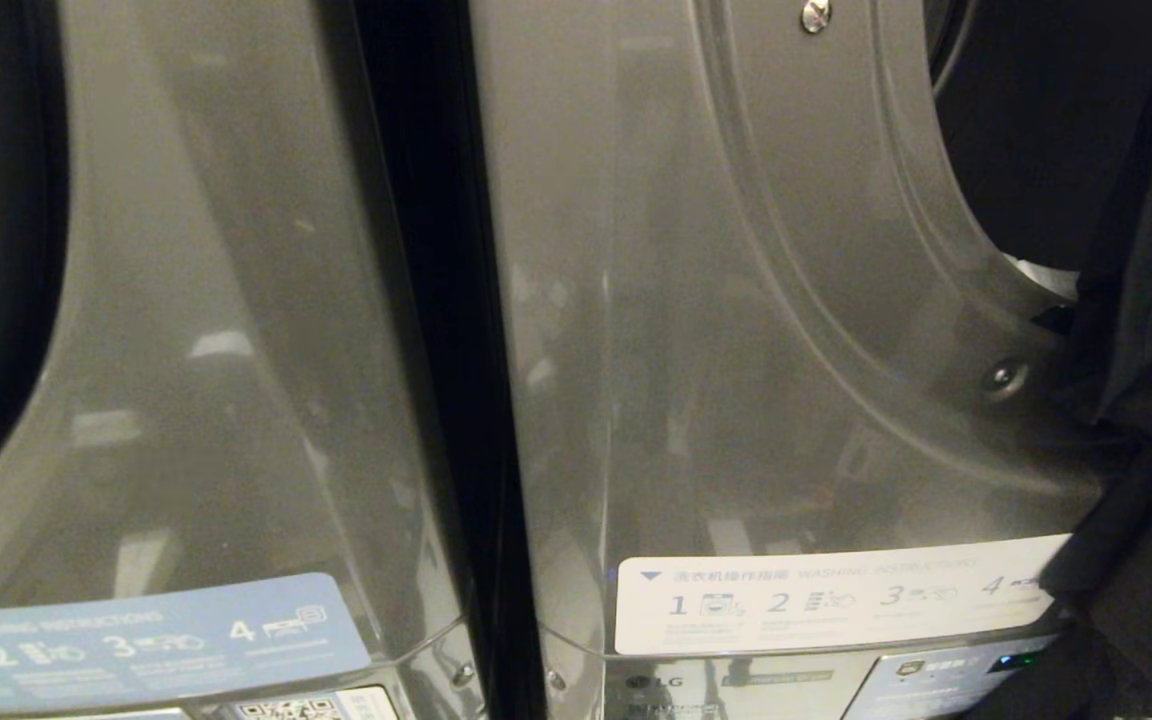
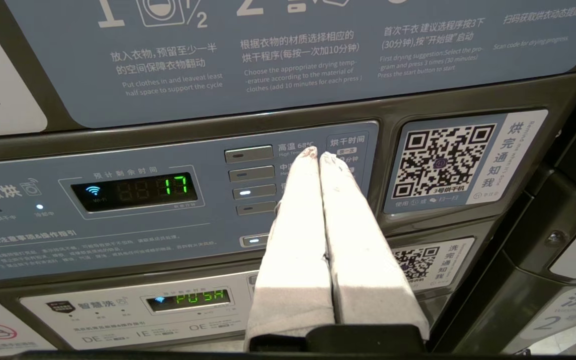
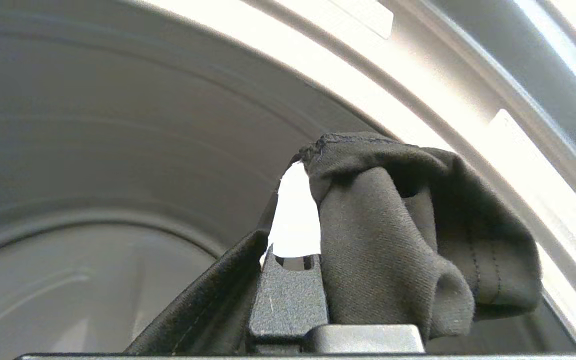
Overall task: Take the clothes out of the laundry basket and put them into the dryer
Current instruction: Put the clothes in the dryer
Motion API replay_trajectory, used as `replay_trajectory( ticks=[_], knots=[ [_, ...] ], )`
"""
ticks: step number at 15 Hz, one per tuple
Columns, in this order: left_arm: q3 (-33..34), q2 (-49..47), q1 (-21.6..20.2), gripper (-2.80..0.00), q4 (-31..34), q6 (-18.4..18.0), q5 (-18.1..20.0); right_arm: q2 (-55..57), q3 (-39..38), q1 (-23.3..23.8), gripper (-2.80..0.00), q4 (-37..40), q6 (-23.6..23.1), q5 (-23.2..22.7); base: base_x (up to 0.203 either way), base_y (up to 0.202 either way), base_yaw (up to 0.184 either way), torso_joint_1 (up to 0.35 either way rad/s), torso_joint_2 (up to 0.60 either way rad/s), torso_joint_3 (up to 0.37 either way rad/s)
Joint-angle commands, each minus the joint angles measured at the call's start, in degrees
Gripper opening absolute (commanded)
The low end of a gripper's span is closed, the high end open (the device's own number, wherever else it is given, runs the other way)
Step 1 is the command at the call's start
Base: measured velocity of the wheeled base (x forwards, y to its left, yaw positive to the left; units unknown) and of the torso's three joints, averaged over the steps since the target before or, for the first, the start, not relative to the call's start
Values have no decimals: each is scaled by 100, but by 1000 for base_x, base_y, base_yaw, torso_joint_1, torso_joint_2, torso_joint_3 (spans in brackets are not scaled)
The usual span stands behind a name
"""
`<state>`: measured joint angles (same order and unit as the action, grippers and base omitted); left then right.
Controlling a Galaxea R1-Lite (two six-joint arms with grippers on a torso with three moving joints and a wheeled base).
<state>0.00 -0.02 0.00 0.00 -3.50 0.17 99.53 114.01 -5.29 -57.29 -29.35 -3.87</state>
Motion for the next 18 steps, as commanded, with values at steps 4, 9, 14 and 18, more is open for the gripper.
replay_trajectory(
  ticks=[4, 9, 14, 18],
  knots=[
    [0, 2, 0, -280, 0, -2, 0, 277, -10, -149, -280, -5, -53, 581, 0, 0, 0, 0, 0, 0],
    [0, 2, 0, -280, 0, -2, 0, 832, -1, -139, -280, 867, 549, 972, 0, 0, 0, 0, 0, 0],
    [0, 2, 0, -280, 0, -2, 0, 840, 2, -90, -280, 3339, 2404, 1480, 0, 0, 0, 0, 0, 0],
    [0, 2, 0, -280, 0, -2, 0, 857, 8, -89, -280, 3882, 2422, 1401, 0, 0, 0, 0, 0, 0]
  ],
)
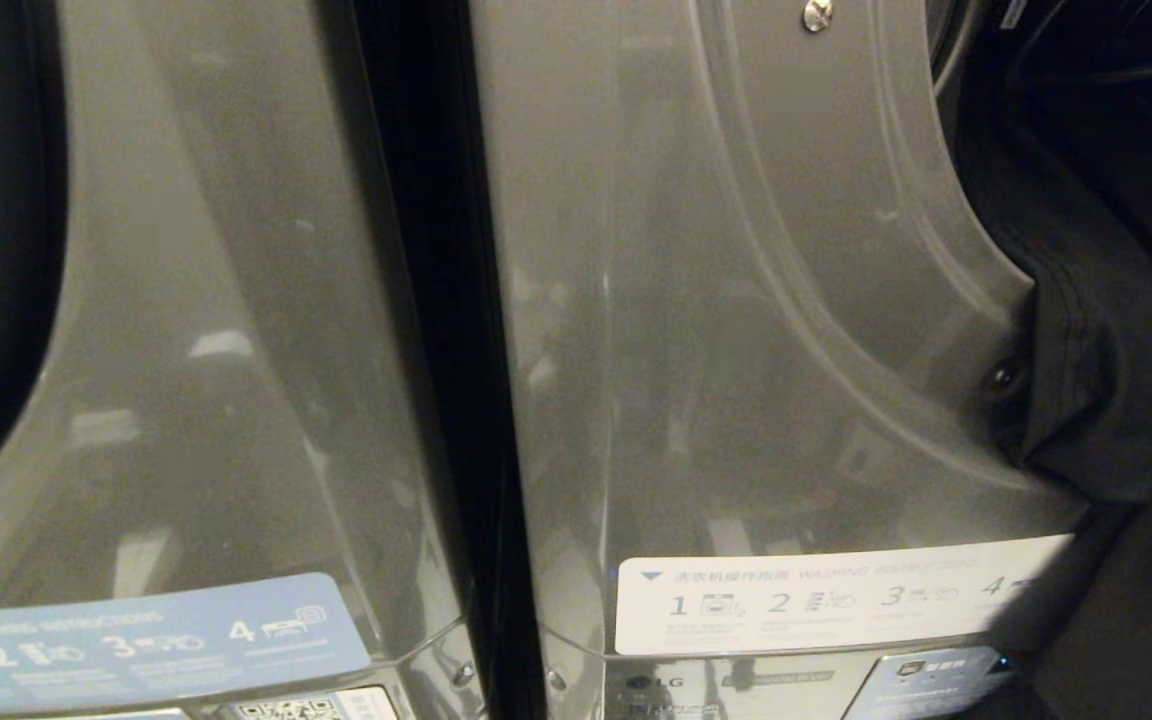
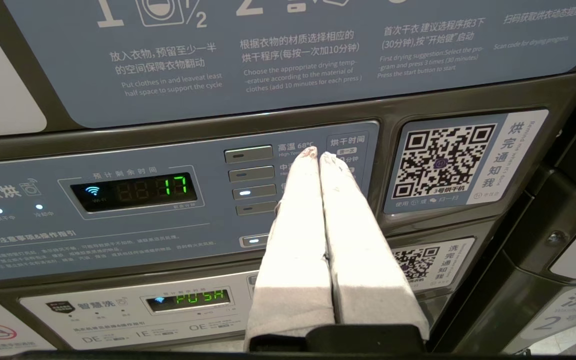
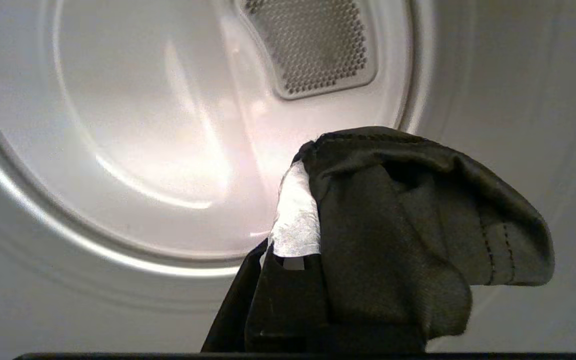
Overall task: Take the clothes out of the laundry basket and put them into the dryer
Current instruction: Put the clothes in the dryer
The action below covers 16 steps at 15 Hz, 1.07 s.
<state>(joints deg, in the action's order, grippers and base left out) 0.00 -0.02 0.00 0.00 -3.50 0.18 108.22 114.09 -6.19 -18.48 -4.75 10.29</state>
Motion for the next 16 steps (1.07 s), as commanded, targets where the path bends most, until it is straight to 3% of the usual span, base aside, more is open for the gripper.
replay_trajectory(
  ticks=[1, 2, 3, 10, 14, 16],
  knots=[
    [0, 2, 0, -280, 0, -2, -1, -2, -1, 3, -280, 11, -54, -18, 0, 0, 0, 0, 0, 0],
    [0, 2, 0, -280, 0, -2, -1, 15, -10, -5, -280, 5, -70, -18, 0, 0, 0, 0, 0, 0],
    [0, 2, 0, -280, 0, -2, -1, 24, -10, 4, 0, 2, -70, -18, 0, 0, 0, 0, 0, 0],
    [0, 2, 0, -280, 0, -2, -1, 50, -19, -5, 0, 55, -17, -106, 0, 0, 0, 0, 0, 0],
    [0, 2, 0, -280, 0, -2, -1, 128, -20, 34, 0, 1829, 296, -121, 0, 0, 0, 0, 0, 0],
    [0, 2, 0, -280, 0, -2, -1, 191, -19, 31, 0, 1945, 470, -141, 0, 0, 0, 0, 0, 0]
  ],
)
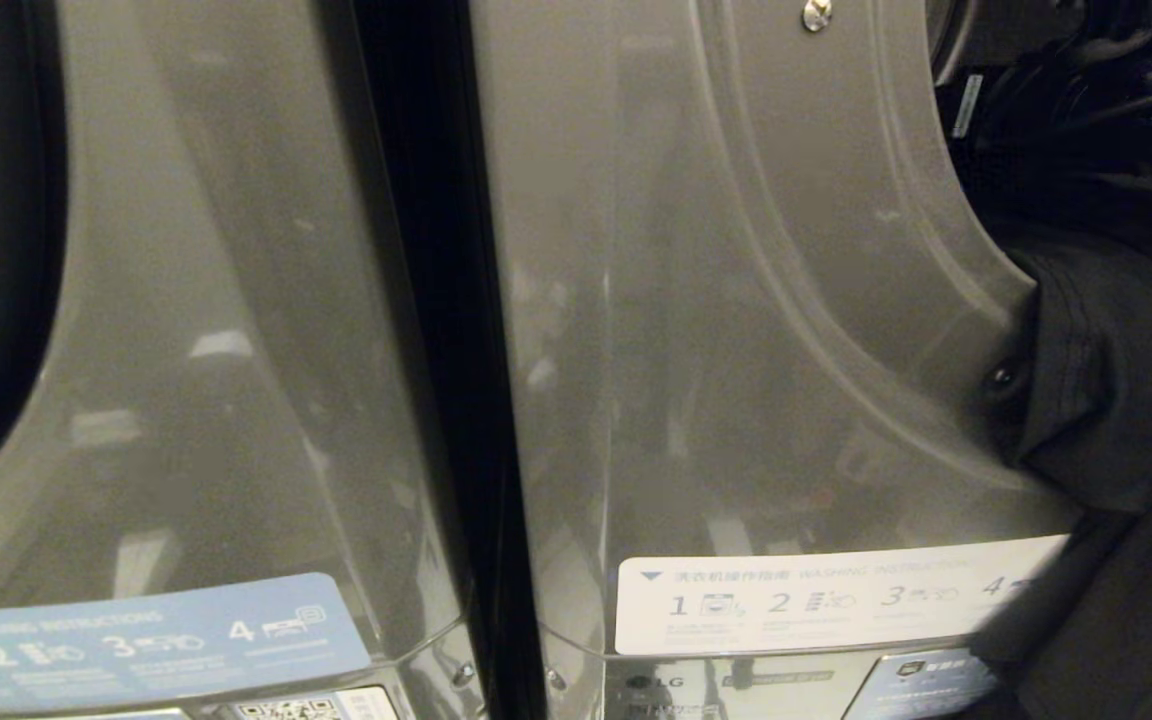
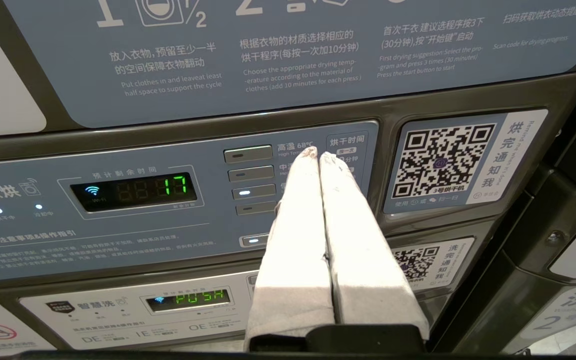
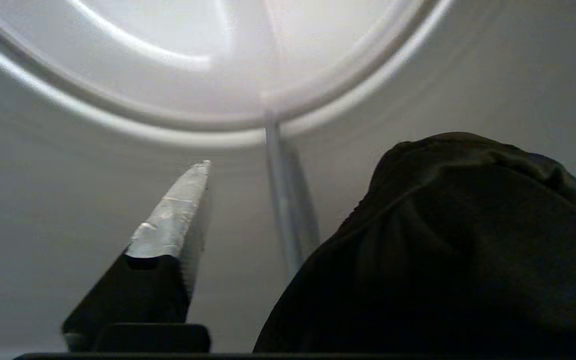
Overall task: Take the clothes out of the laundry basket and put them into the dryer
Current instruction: Put the clothes in the dryer
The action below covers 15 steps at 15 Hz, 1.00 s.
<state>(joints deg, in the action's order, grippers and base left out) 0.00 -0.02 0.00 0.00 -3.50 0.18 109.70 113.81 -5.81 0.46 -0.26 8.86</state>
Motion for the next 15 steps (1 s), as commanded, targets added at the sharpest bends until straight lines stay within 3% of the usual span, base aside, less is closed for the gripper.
replay_trajectory(
  ticks=[1, 5, 7, 10, 15],
  knots=[
    [0, 2, 0, -280, 0, -2, -1, 51, 10, -16, 0, 51, 78, 10, 0, 0, 0, 0, 0, 0],
    [0, 2, 0, -280, 0, -2, -1, 132, 4, -16, 0, 148, 517, 21, 0, 0, 0, 0, 0, 0],
    [0, 2, 0, -280, 0, -2, -1, 137, 11, -8, 0, 1156, 749, 14, 0, 0, 0, 0, 0, 0],
    [0, 2, 0, -280, 0, -2, -1, 209, 18, -25, 0, 1917, 1577, 10, 0, 0, 0, 0, 0, 0],
    [0, 2, 0, -280, 0, -2, -1, 76, 27, -138, 0, 864, 2452, -102, 0, 0, 0, 0, 0, 0]
  ],
)
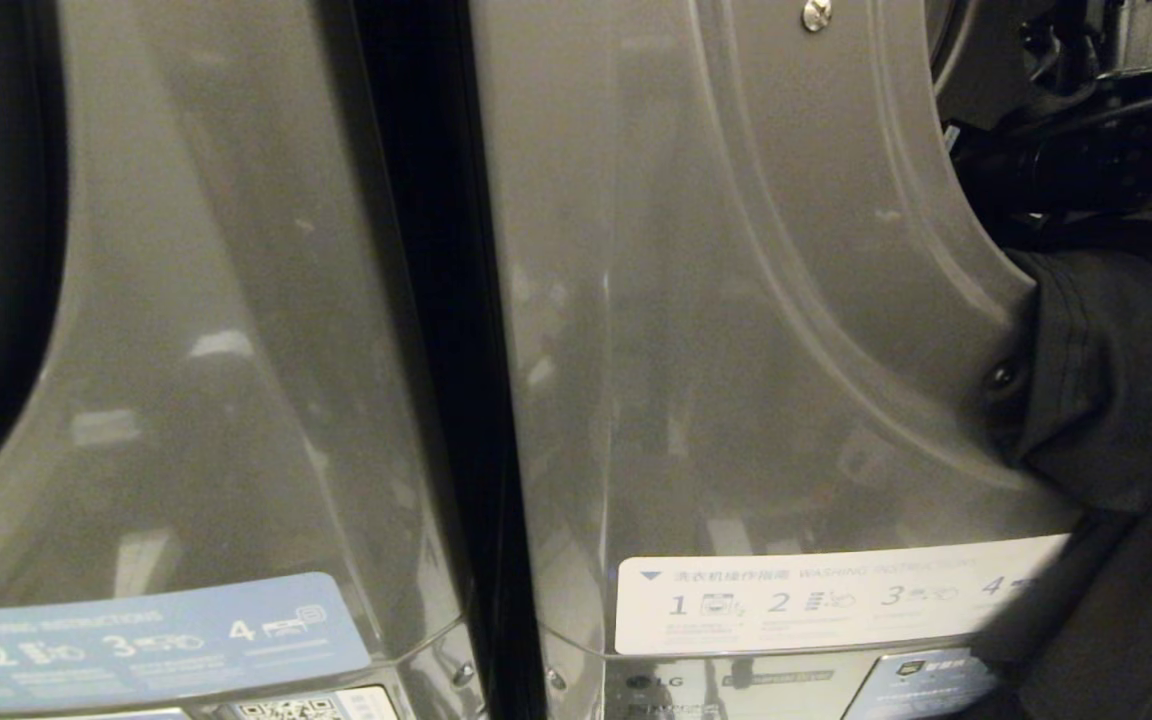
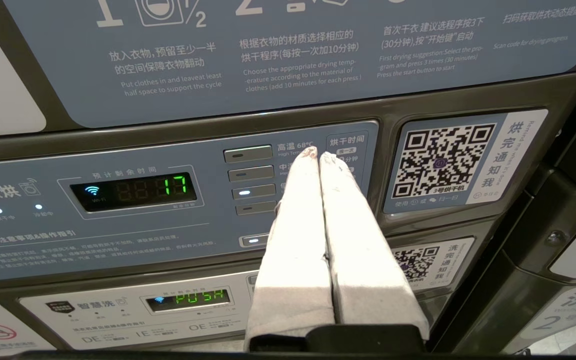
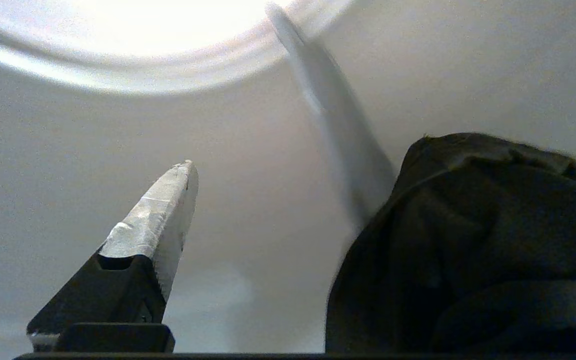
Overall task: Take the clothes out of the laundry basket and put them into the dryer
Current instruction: Put the clothes in the dryer
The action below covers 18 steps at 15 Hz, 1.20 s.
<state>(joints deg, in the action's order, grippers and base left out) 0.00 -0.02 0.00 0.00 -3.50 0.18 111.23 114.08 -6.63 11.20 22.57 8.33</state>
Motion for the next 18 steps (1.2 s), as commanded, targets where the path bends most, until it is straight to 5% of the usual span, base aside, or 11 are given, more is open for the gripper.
replay_trajectory(
  ticks=[1, 4, 8, 10, 14, 18],
  knots=[
    [0, 2, 0, -280, 0, -2, -1, -140, 0, -76, 0, -327, 391, -91, 0, 0, 0, 0, 0, 0],
    [0, 2, 0, -280, 0, -2, -1, -145, -7, -199, 0, -1491, 781, -96, 0, 0, 0, 0, 0, 0],
    [0, 2, 0, -280, 0, -2, -1, -127, -6, -293, 0, -1878, 1134, 131, 0, 0, 0, 0, 0, 0],
    [0, 2, 0, -280, 0, -2, -1, -87, -18, -311, 0, -2403, 1722, 168, 0, 0, 0, 0, 0, 0],
    [0, 2, 0, -280, 0, -2, -1, -59, -21, -312, 0, -188, 1746, 489, 0, 0, 0, 0, 0, 0],
    [0, 2, 0, -280, 0, -2, -1, -145, -5, -295, 0, 1949, 1188, 877, 0, 0, 0, 0, 0, 0]
  ],
)
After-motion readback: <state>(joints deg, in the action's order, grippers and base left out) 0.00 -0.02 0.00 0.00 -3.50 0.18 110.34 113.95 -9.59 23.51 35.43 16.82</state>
